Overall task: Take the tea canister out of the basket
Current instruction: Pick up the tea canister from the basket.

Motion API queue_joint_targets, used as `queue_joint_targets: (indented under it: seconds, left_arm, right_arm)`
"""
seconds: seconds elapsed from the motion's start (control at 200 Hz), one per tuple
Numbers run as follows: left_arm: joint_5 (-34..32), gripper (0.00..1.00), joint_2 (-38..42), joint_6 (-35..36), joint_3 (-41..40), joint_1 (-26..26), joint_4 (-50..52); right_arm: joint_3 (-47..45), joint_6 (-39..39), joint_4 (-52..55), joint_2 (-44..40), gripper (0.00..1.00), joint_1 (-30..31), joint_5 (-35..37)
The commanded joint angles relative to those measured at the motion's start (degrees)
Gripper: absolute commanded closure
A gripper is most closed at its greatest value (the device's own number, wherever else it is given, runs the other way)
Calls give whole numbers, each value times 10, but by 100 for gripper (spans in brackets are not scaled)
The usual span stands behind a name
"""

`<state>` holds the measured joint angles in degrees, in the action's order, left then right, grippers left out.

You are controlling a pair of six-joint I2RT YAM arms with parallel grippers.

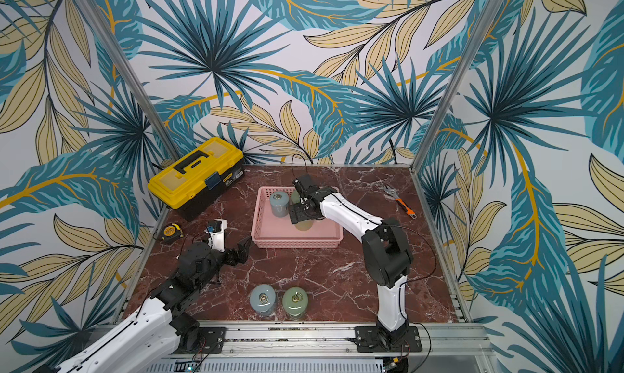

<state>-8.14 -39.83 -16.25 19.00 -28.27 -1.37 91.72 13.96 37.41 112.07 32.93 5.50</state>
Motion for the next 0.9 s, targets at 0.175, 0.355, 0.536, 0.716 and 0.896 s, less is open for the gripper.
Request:
queue_joint_targets:
  seconds: [0.175, 0.355, 0.536, 0.716, 0.896]
  left_arm:
    - [-12, 0, 6, 7, -15, 3, -8]
    - [-13, 0, 5, 7, -15, 3, -8]
    - [-12, 0, 4, 8, -15, 3, -9]
    - [-12, 0, 3, 8, -14, 3, -9]
    - [-11, 0, 3, 8, -14, 3, -9]
  right_arm:
    - [32, 7, 10, 35, 1, -2, -6]
    - [45, 9, 10, 50, 3, -2, -7]
    - [55, 11, 10, 62, 4, -2, -9]
    - [62, 12, 11, 73, 5, -1, -5]
    - [68, 14, 13, 82, 6, -2, -6]
